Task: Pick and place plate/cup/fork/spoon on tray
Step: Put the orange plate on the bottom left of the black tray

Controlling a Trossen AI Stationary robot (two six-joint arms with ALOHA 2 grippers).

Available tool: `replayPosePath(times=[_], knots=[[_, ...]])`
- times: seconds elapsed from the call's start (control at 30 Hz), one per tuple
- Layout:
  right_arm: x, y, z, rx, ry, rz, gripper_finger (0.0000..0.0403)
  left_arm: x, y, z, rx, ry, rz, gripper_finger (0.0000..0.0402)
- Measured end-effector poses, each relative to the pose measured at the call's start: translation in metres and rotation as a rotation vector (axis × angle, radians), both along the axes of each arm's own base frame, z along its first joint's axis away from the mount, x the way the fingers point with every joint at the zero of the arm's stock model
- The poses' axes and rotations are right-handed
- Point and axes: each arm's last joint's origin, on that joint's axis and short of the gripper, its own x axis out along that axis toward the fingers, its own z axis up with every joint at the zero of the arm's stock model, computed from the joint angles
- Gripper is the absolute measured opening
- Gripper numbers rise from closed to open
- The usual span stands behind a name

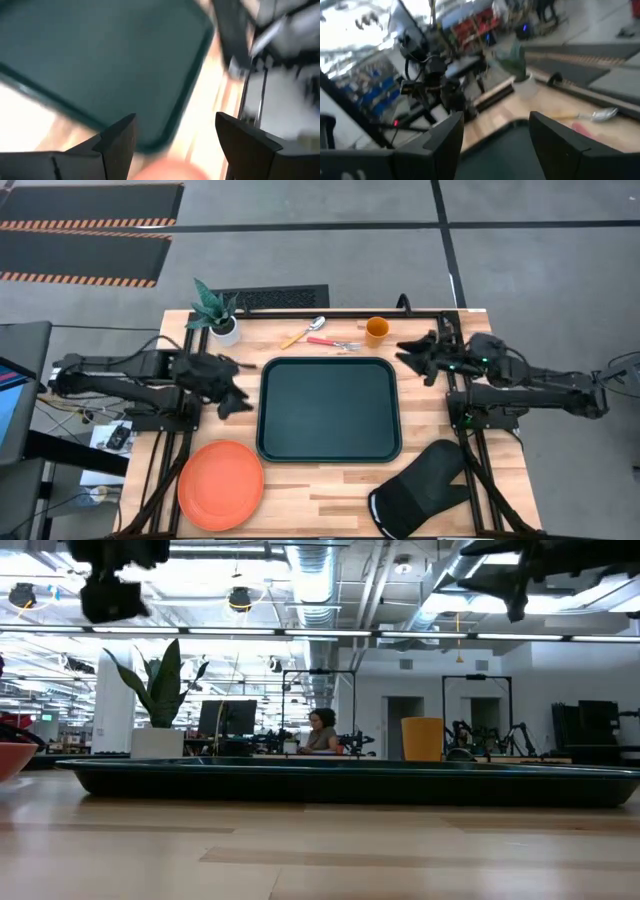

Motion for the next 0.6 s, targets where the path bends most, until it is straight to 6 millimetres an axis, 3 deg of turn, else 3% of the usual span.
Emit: replayPosePath(times=[0.3,0.6], knots=[[0.018,-0.003,-0.011,0.053,0.080,0.069,0.0249,0.013,-0.020,-0.053,-0.031,0.283,-0.222,0.0254],[0.036,0.002,-0.008,0.112,0.006,0.169,0.0249,0.002,-0.036,-0.079,-0.040,0.402,-0.272,0.0254]])
